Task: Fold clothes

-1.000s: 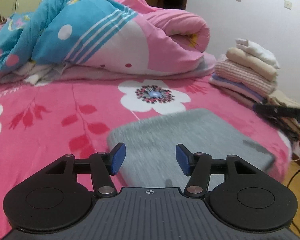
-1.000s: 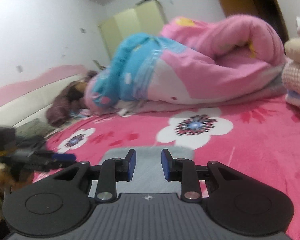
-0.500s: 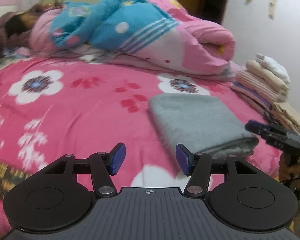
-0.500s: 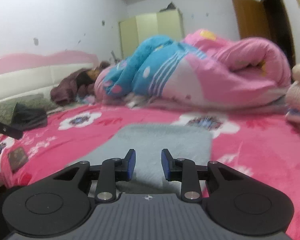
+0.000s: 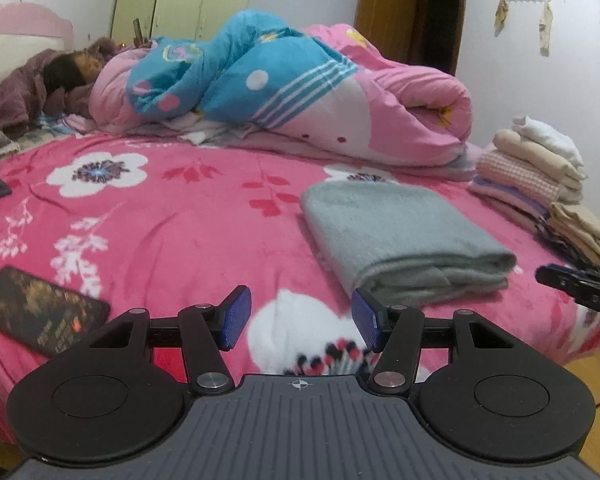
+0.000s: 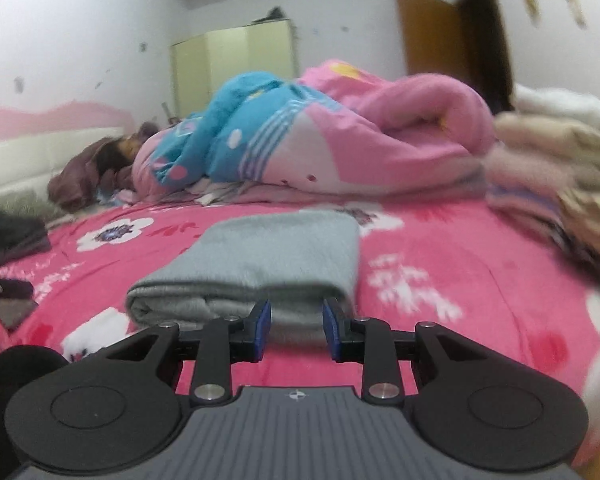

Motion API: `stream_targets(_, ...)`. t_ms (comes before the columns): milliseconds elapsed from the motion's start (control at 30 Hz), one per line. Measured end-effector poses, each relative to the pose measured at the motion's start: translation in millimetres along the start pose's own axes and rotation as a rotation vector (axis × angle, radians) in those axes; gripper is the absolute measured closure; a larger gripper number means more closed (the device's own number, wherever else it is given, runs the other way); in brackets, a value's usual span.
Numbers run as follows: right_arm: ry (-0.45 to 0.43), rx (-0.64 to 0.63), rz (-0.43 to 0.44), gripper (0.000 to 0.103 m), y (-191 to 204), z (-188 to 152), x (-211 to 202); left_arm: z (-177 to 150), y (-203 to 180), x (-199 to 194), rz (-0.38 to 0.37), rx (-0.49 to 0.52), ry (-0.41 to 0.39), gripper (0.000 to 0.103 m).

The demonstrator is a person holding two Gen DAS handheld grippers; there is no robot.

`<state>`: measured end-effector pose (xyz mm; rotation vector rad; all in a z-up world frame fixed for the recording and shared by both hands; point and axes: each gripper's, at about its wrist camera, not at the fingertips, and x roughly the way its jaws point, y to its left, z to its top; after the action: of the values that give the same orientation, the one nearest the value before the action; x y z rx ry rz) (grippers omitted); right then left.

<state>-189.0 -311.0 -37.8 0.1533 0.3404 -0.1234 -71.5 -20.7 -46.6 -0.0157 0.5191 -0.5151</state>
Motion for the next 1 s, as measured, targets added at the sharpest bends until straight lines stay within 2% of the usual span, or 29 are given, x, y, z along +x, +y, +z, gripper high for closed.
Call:
stream_targets(167, -0.033, 0.083, -0.057, 0.072, -11, -5, -36, 5, -25, 6, -0.005, 0.092, 0.01, 0.047)
stream_targets(267, -0.061, 0.094, -0.084, 0.073, -17, 4, -50, 7, -41, 9, -0.001, 0.124, 0.016, 0.047)
stream_targets(467, -0.101, 0.116, -0.089, 0.073, -17, 17, -72, 13, -64, 2, -0.034, 0.118, -0.021, 0.047)
stream_targets(600, -0.092, 0.1, -0.088, 0.074, -10, 24, -81, 19, -75, -4, -0.105, 0.07, -0.052, 0.047)
stream_targets(833, -0.114, 0.059, -0.044, 0.074, 0, 43, -92, 24, -76, -6, -0.147, 0.055, -0.093, 0.047)
stream_targets(900, -0.113, 0.038, -0.017, 0.074, 2, 49, -80, 28, -72, -3, -0.136, 0.06, -0.106, 0.047)
stream_targets(1000, -0.079, 0.05, 0.059, 0.076, 5, 45, -51, 28, -68, 10, -0.115, 0.06, -0.08, 0.046)
